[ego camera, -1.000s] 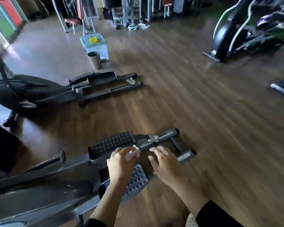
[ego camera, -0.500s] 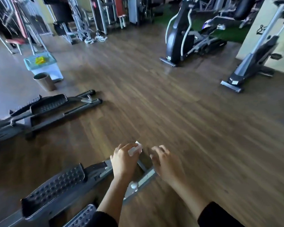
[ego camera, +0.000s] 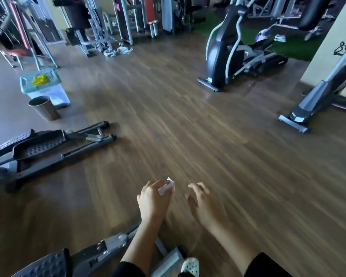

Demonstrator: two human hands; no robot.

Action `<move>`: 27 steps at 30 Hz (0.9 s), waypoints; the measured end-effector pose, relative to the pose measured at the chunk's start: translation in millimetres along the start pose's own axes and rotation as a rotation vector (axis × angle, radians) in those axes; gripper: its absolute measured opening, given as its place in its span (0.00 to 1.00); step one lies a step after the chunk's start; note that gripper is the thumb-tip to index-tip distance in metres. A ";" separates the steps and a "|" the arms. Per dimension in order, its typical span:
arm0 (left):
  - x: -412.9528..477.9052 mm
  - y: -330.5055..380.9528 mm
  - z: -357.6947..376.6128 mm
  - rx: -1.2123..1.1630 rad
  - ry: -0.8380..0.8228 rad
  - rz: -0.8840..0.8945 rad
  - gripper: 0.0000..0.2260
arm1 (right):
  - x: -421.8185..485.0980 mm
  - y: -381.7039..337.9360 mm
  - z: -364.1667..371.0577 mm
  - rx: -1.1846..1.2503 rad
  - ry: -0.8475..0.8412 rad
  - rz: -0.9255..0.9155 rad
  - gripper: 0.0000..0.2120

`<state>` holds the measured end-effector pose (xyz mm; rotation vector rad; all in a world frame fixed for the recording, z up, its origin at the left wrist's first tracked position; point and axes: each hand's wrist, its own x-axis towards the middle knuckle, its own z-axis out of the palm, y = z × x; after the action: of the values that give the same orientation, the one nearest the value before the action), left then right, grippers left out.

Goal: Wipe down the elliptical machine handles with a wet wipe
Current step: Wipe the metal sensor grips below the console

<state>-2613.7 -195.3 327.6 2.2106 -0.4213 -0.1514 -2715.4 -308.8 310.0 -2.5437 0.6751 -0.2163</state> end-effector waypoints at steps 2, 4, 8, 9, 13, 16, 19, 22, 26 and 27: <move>40.9 15.2 15.4 -0.008 0.019 0.028 0.03 | 42.8 12.2 -6.0 0.012 0.006 -0.006 0.28; 83.6 27.7 30.5 0.003 0.039 0.053 0.03 | 89.7 25.1 -13.7 0.016 0.011 -0.016 0.27; 159.5 45.7 61.2 0.023 0.056 -0.003 0.04 | 174.9 52.0 -27.6 0.058 0.009 -0.010 0.27; 175.1 49.6 68.1 0.023 0.065 -0.016 0.04 | 194.0 59.0 -28.2 0.049 0.005 -0.015 0.26; 241.1 58.8 96.8 0.027 0.131 -0.073 0.04 | 281.3 84.3 -26.1 0.064 -0.012 -0.066 0.23; 295.0 60.8 117.1 0.048 0.220 -0.113 0.02 | 354.8 96.8 -23.4 0.060 -0.036 -0.141 0.21; 344.1 68.5 129.8 0.080 0.263 -0.208 0.05 | 420.6 97.2 -31.1 0.056 -0.119 -0.233 0.18; 388.8 80.9 131.0 0.047 0.373 -0.276 0.06 | 482.9 87.1 -42.0 -0.007 -0.170 -0.341 0.19; 433.8 84.0 120.0 0.025 0.541 -0.383 0.04 | 554.9 58.3 -30.1 -0.018 -0.204 -0.496 0.20; 440.0 81.4 116.0 0.025 0.579 -0.398 0.04 | 566.6 49.6 -23.2 -0.020 -0.228 -0.527 0.19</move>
<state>-2251.3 -482.2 335.0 2.2142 0.3368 0.2814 -2252.7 -640.3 319.6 -2.6631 -0.0885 -0.0904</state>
